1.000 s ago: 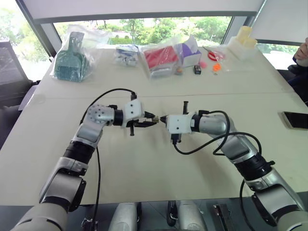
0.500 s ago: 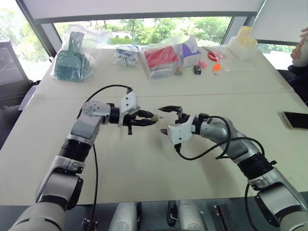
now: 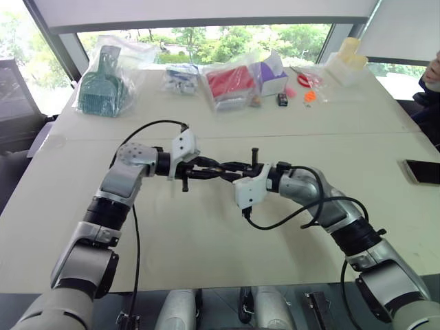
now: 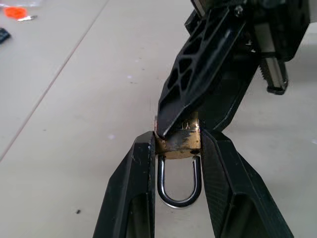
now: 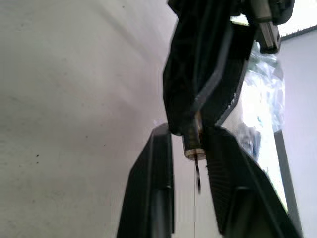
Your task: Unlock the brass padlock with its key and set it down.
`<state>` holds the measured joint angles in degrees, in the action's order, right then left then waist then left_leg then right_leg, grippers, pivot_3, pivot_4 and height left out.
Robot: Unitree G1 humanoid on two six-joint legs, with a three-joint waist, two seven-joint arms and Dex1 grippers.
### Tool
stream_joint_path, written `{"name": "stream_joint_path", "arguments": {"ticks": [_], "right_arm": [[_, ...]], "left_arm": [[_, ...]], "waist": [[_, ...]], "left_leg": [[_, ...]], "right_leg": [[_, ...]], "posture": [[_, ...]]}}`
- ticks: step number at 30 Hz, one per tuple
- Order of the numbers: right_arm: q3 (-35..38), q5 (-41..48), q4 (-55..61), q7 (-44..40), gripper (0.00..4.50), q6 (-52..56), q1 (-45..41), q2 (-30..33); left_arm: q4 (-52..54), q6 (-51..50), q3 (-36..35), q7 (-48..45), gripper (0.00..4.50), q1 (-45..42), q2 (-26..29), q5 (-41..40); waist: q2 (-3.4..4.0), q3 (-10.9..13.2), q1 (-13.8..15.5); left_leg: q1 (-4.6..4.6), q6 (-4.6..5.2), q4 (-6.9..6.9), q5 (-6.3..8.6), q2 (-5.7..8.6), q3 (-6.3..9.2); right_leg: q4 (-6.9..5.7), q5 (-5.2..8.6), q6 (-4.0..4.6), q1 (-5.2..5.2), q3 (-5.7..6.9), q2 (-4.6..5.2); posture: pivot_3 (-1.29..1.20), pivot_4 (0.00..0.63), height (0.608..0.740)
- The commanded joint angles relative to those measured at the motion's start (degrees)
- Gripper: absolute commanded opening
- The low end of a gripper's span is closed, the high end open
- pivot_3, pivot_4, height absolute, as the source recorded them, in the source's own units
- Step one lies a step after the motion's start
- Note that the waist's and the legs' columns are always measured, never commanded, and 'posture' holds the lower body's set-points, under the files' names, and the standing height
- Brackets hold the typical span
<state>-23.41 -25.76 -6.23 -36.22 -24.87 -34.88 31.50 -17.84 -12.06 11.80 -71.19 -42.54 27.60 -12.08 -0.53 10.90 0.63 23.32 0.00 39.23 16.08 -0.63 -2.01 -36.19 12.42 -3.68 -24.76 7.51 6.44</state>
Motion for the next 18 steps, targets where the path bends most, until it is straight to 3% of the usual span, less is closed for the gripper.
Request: {"name": "stream_joint_path", "arguments": {"ticks": [1, 8, 16, 18], "right_arm": [[1.14, 0.16, 1.01, 1.4, 0.33, -1.4, -1.98, -0.89], [1.05, -2.06, -0.68, 2.73, 0.33, -2.88, -3.03, -1.44], [1.55, -2.29, -1.56, 2.96, 0.33, -3.24, -2.78, -1.01], [1.61, -2.25, -1.62, 2.98, 0.33, -2.99, -2.7, -1.0]], "left_arm": [[2.05, 0.02, -1.19, 0.2, 0.72, -0.9, 0.15, -0.78], [3.18, -1.51, -1.44, 0.14, 0.72, -0.37, 0.38, -1.52], [6.77, -5.08, -4.84, 2.72, 4.33, 1.01, 1.8, -3.21], [8.53, -6.64, -5.99, 3.27, 4.47, 1.59, 2.38, -4.34]], "waist": [[0.0, 0.0, -0.02], [0.0, 0.0, -0.06], [0.0, 0.0, -0.07], [0.0, 0.0, -0.15]], "left_leg": [[0.0, 0.0, 0.0, 0.0, 0.0, 0.0], [-0.01, 0.0, 0.0, 0.0, 0.0, 0.0], [-0.01, -0.01, 0.0, -0.01, 0.0, -0.02], [-0.02, -0.01, 0.0, -0.01, -0.03, -0.01]], "right_leg": [[0.0, 0.0, 0.0, 0.0, 0.0, 0.0], [0.0, 0.0, 0.0, 0.0, -0.01, 0.0], [-0.01, 0.0, 0.0, 0.0, -0.03, 0.0], [-0.01, 0.0, 0.0, 0.0, -0.04, 0.0]], "posture": [[0.0, 0.15, 0.74], [0.0, 0.15, 0.74], [0.0, 0.15, 0.74], [0.0, 0.15, 0.74]]}}
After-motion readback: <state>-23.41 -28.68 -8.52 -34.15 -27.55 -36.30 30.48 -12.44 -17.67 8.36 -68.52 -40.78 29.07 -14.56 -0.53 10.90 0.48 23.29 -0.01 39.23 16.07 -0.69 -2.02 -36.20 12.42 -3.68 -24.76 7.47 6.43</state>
